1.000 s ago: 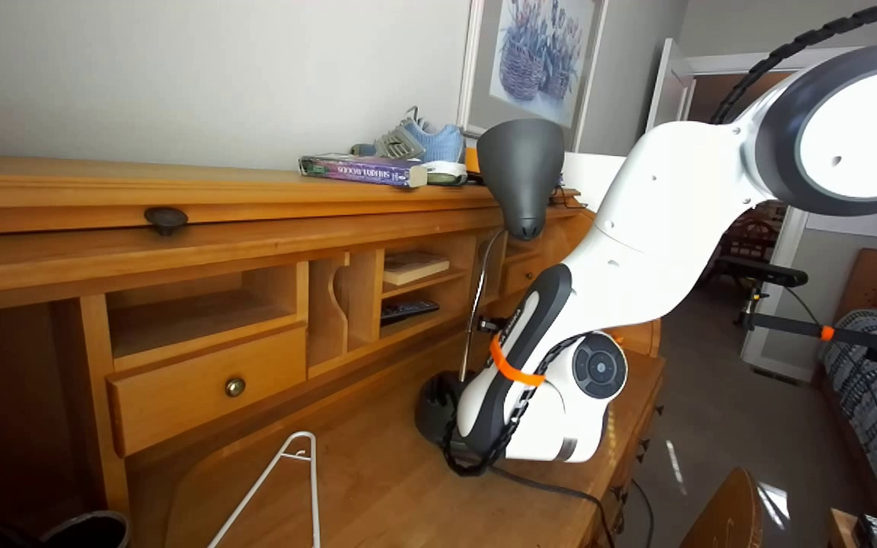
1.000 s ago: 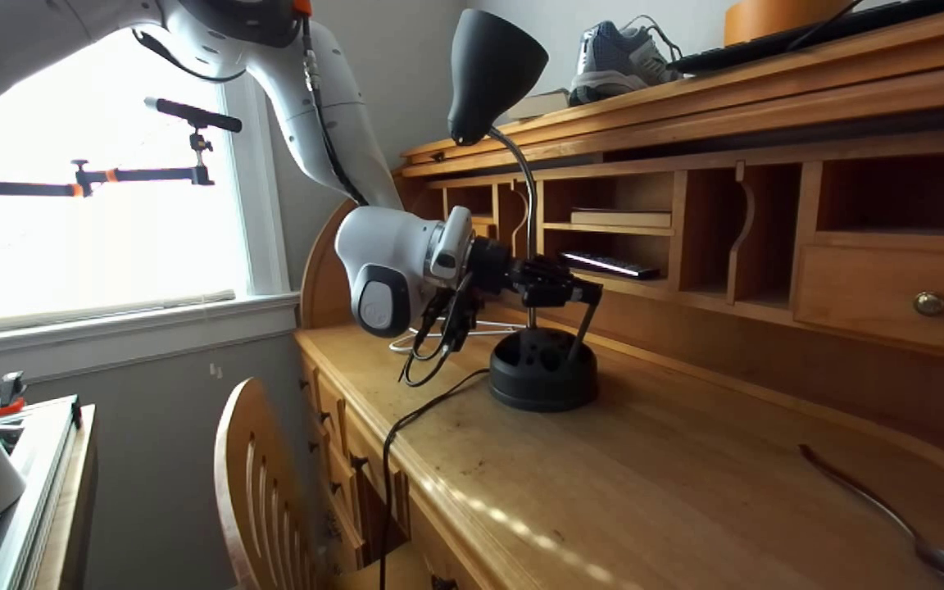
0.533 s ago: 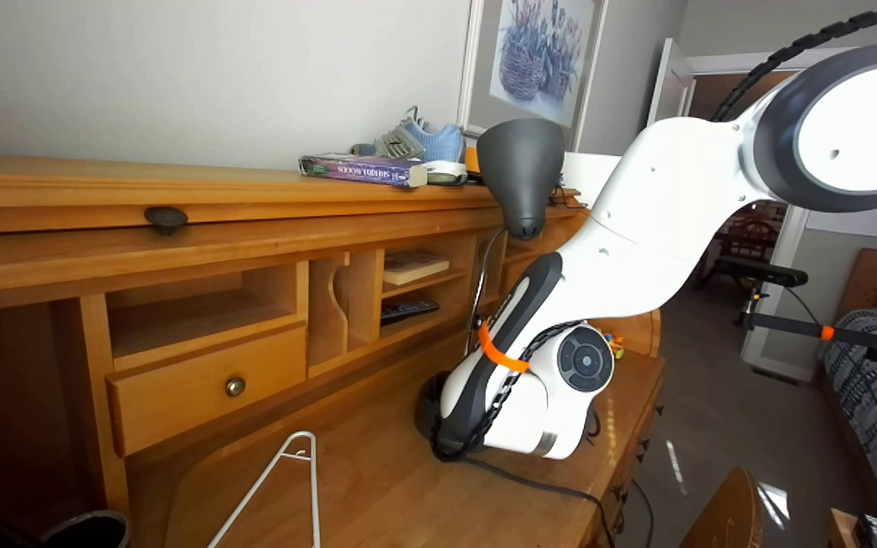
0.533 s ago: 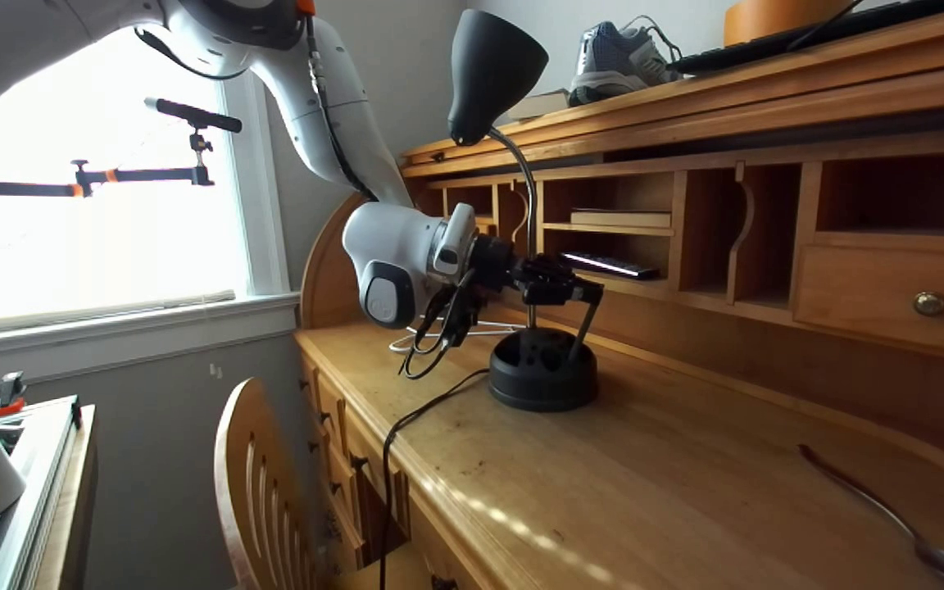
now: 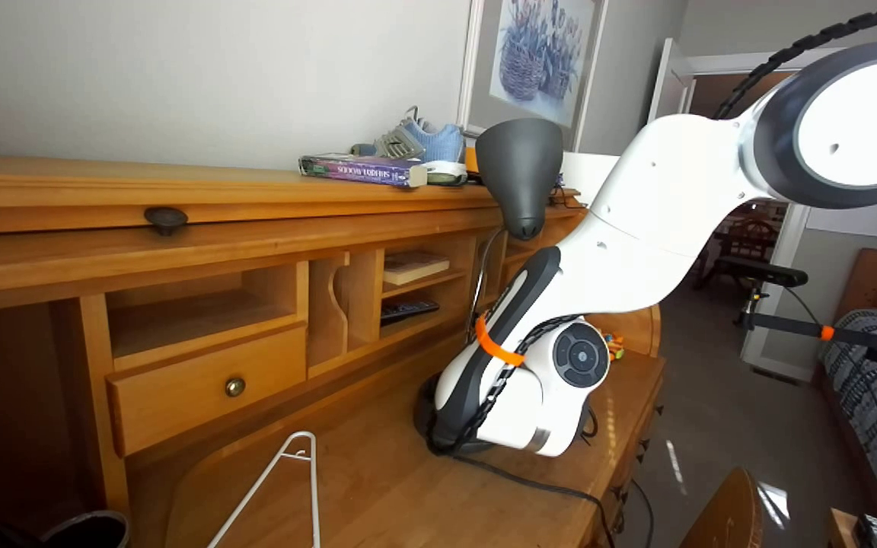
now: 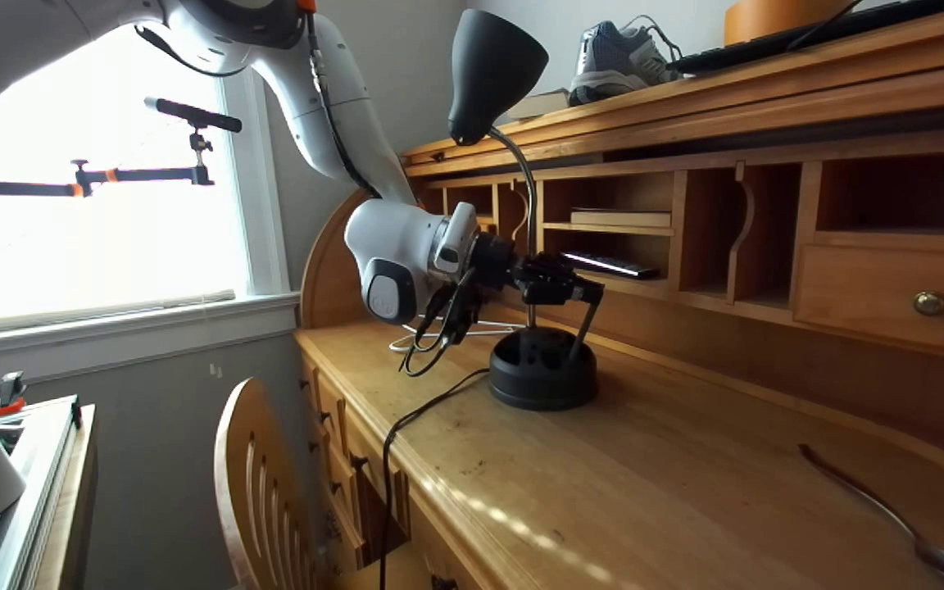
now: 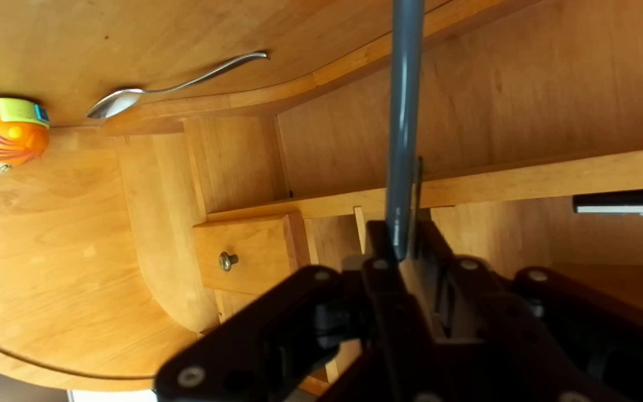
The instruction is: Put the black pen in the lamb base
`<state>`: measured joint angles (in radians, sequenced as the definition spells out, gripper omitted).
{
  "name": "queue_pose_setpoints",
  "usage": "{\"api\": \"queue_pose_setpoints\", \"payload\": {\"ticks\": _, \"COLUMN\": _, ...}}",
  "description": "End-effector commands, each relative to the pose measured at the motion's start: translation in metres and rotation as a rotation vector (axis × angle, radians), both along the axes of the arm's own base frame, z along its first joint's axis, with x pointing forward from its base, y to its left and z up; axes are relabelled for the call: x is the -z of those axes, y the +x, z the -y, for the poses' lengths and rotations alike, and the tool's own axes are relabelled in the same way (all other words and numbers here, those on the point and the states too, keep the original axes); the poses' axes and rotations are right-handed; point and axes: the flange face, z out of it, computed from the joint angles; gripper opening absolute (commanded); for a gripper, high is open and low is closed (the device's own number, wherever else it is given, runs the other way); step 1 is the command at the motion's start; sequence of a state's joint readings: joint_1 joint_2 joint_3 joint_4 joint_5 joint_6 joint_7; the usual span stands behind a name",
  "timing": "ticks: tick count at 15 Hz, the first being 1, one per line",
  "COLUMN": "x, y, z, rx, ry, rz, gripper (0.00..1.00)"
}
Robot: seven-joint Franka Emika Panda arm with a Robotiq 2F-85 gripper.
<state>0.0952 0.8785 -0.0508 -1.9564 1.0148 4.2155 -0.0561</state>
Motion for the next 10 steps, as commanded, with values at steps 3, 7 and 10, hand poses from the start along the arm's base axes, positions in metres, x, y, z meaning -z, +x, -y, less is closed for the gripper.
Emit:
{"api": "queue_pose_setpoints", "payload": {"ticks": 3, "x": 0.0172, "y": 0.0060, "z": -0.0136, "rx": -0.015, "ry": 0.113, "rz": -0.046, "gripper": 0.55}}
{"api": "queue_pose_setpoints", "payload": {"ticks": 7, "x": 0.0166, "y": 0.0081, "z": -0.0158, "rx": -0.026, "ry": 0.145, "rz": -0.049, "gripper": 0.86}}
{"api": "queue_pose_setpoints", "payload": {"ticks": 10, "x": 0.0105, "y": 0.0103, "z": -0.0141, "rx": -0.025, "ry": 0.157, "rz": -0.025, "gripper": 1.00}}
